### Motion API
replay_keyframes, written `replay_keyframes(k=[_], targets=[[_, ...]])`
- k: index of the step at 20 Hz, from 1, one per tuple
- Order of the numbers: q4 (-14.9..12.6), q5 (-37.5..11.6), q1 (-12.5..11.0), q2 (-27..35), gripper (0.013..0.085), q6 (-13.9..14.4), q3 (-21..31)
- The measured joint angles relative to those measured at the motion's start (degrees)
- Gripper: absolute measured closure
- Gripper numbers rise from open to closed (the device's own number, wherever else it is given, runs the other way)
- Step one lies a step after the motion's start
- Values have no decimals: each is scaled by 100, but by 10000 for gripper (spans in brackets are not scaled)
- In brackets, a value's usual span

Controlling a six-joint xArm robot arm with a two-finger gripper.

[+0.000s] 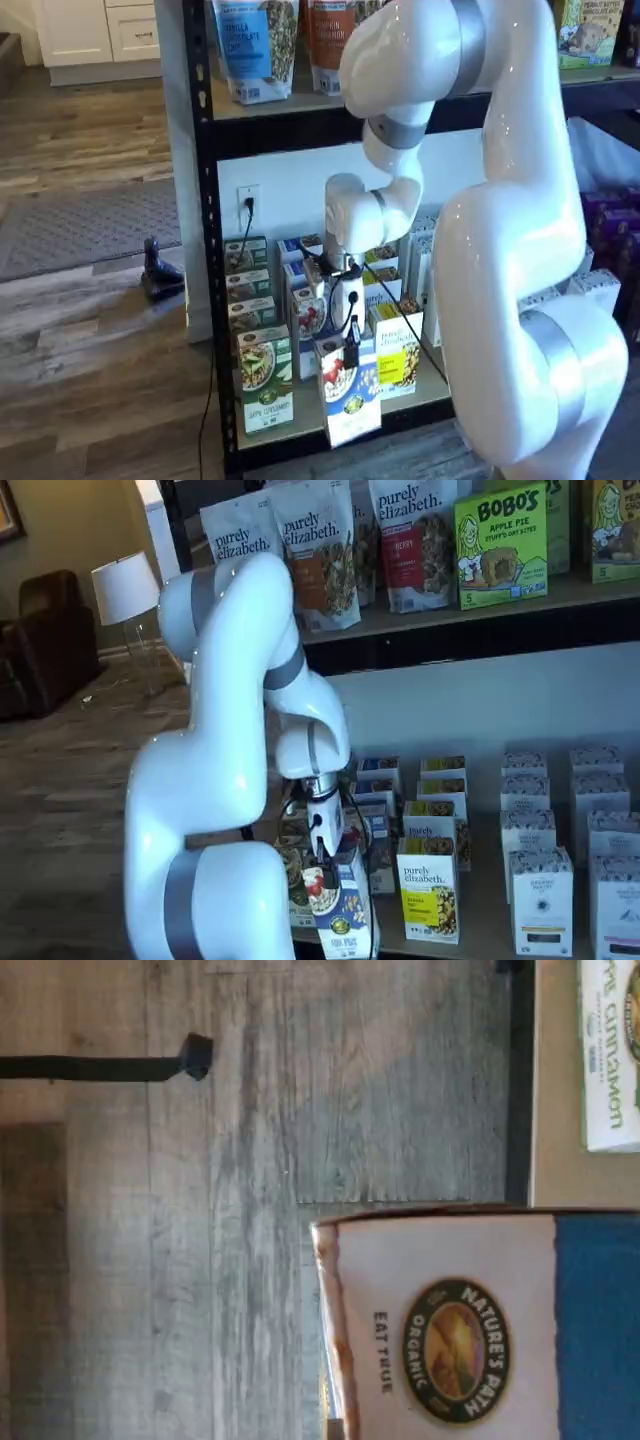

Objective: Pick up the blue and white box that is on the bottom shelf, the second box from the left

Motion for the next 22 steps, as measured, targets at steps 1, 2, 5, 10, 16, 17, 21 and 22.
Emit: replay_keyframes(k=[1,2,5,10,16,17,21,22], targets=[[3,-26,10,-78,490,8,95],[6,-64,22,-161,490,17,200],[97,-142,55,-395,490,-35,467],[353,-105,101,-812,490,-220,818],[255,-35,124,-1317,490,-105,1211],[232,-27,121,-1390,490,-88,1269],[151,1,71,-1691,490,-60,1499],[152,20,57,-1749,490,-76,1538]])
